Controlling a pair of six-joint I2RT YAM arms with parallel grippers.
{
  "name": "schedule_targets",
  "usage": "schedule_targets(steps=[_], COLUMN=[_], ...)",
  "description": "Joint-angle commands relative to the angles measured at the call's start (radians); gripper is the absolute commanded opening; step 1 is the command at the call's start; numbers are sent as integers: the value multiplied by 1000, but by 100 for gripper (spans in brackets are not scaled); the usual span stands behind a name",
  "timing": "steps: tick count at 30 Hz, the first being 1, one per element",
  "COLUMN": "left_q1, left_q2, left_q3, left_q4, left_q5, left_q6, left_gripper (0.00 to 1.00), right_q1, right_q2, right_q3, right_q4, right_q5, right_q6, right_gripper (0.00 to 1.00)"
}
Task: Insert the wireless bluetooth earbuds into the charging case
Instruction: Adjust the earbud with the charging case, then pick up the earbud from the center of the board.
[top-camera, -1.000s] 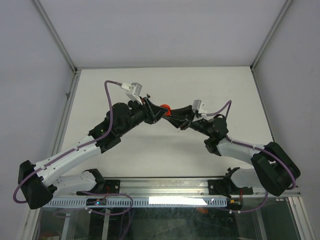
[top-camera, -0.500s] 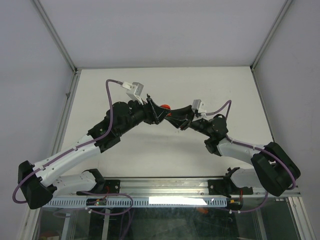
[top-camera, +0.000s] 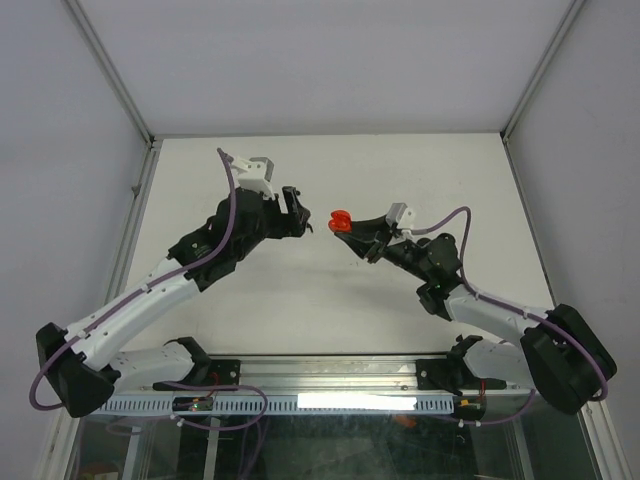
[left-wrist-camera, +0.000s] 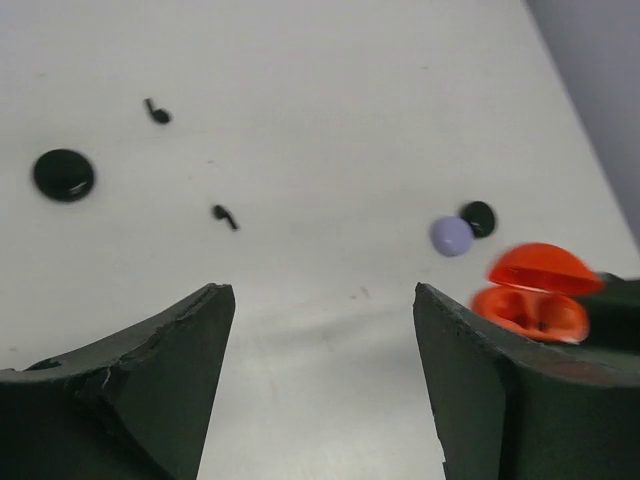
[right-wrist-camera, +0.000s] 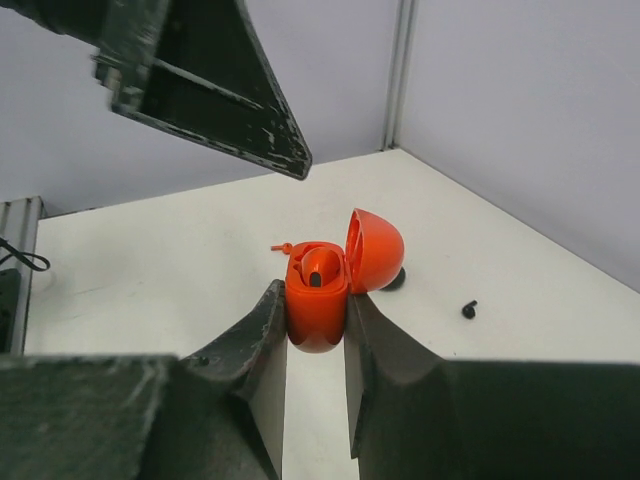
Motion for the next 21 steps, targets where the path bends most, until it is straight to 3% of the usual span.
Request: schedule_targets(steps=[1, 17, 21], left_q1=[132, 493, 581], left_q2=[95, 480, 596], left_q3=[38, 168, 228], left_q4=[-165, -358, -371], left_q5=[-27, -48, 18], left_q6=[53, 244, 280], left_gripper=[75, 73, 69], right_q1=[-5, -4, -5], right_q2=[-75, -112, -102], right_q3=[-5, -32, -31], right_q4=[-112, -171, -160], right_q5=[66, 54, 54], right_q6=[-88, -105, -105], right_gripper=[0, 0, 0])
